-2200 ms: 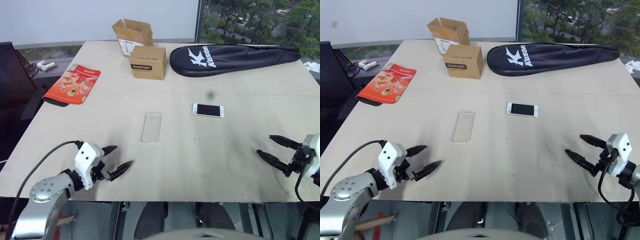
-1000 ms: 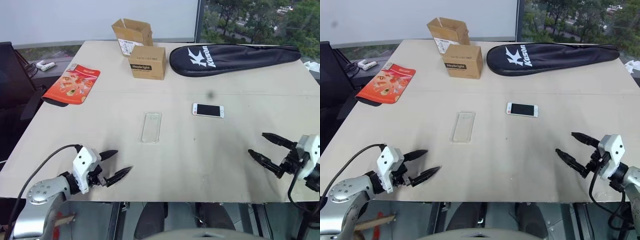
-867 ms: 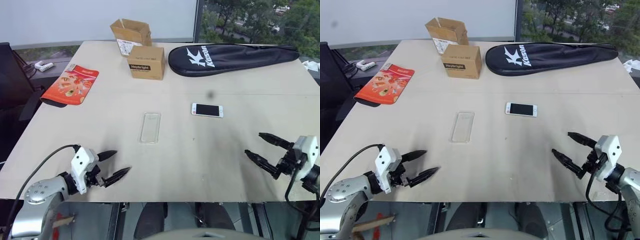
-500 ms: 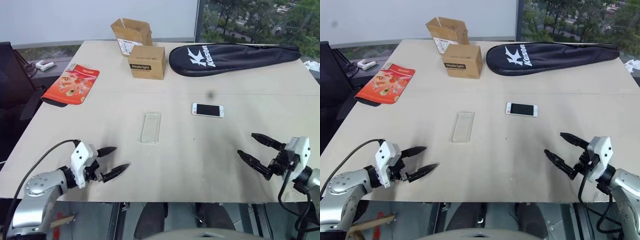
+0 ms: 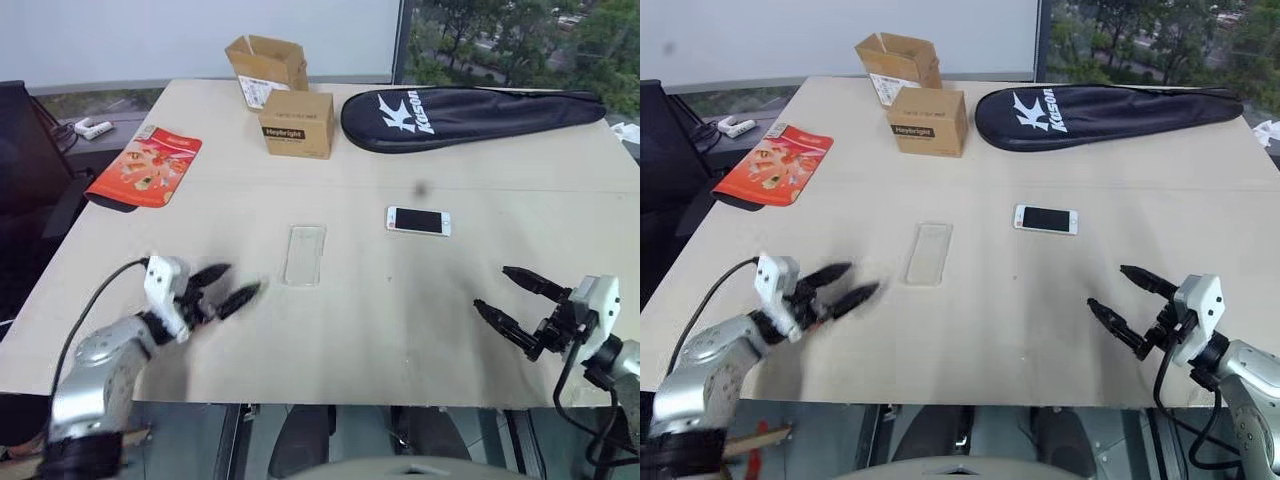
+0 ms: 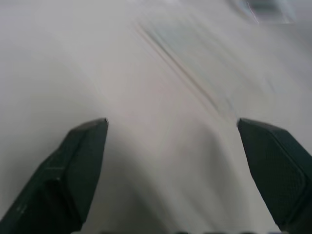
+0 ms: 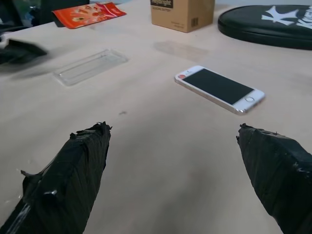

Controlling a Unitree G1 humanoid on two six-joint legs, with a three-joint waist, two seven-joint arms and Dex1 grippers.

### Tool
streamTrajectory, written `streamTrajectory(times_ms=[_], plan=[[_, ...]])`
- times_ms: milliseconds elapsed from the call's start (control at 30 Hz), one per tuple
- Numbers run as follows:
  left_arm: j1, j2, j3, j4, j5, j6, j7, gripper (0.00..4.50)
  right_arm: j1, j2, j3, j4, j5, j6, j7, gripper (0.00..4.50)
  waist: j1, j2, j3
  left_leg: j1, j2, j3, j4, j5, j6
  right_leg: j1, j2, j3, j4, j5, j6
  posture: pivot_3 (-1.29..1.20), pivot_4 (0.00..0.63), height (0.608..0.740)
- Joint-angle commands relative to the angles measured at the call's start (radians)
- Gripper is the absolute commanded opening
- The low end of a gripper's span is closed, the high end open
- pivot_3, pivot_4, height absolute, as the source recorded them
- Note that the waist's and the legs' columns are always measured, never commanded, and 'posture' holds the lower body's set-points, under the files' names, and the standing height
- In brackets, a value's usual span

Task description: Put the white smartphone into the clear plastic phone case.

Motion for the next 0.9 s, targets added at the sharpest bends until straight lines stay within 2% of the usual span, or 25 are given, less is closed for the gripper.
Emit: streamTrajectory(times_ms=[33,433,600,767,833,867,900], plan=[[-0.070,-0.025,-0.034,-0.056,0.021,0.107,0.146,4.41,-0.020,-0.007,0.001,-0.065,0.026,-0.006,-0.004,4.50,-0.005,0.000,0.000,0.000,0.000,0.000,0.000,0.000,0.000,0.000,0.000,0.000,0.000,0.001,0.001,0.00,0.150,0.740],[-0.208,-0.080,-0.219,-0.138,0.141,0.348,0.377,4.41,-0.076,-0.078,0.089,-0.223,0.070,0.086,0.005,4.50,-0.002,-0.001,0.000,0.000,-0.006,-0.006,-0.002,0.000,0.000,0.000,0.000,-0.001,0.000,0.002,0.001,0.00,0.150,0.740],[-0.229,-0.088,-0.241,-0.158,0.177,0.435,0.431,4.41,-0.090,-0.090,0.101,-0.248,0.080,0.113,-0.003,4.50,0.004,0.000,-0.001,0.001,-0.007,-0.005,-0.002,0.000,0.000,0.002,-0.001,-0.002,0.000,0.002,0.001,0.00,0.150,0.740],[-0.250,-0.105,-0.263,-0.170,0.193,0.485,0.449,2.18,-0.089,-0.100,0.106,-0.249,0.072,0.117,0.002,4.50,0.007,0.000,-0.001,0.001,-0.007,-0.005,-0.002,0.000,0.000,0.002,-0.001,-0.002,0.000,0.002,0.001,0.00,0.150,0.740],[-0.251,-0.107,-0.270,-0.177,0.195,0.504,0.446,1.03,-0.089,-0.101,0.106,-0.249,0.068,0.117,0.002,4.50,0.012,0.000,-0.001,0.001,-0.007,-0.006,-0.002,0.000,0.000,0.002,-0.001,-0.002,-0.001,0.002,0.001,0.00,0.150,0.740],[-0.249,-0.106,-0.273,-0.181,0.198,0.513,0.448,0.73,-0.090,-0.101,0.105,-0.250,0.068,0.117,0.002,4.50,0.015,0.000,-0.001,0.001,-0.007,-0.006,-0.002,0.000,0.000,0.002,-0.001,-0.002,-0.001,0.002,0.001,0.00,0.150,0.740],[-0.246,-0.104,-0.277,-0.184,0.202,0.518,0.448,0.19,-0.091,-0.102,0.103,-0.251,0.069,0.118,0.001,4.50,0.016,0.000,-0.001,0.001,-0.007,-0.005,-0.002,0.000,0.000,0.002,-0.001,-0.002,-0.001,0.002,0.001,0.00,0.150,0.740]])
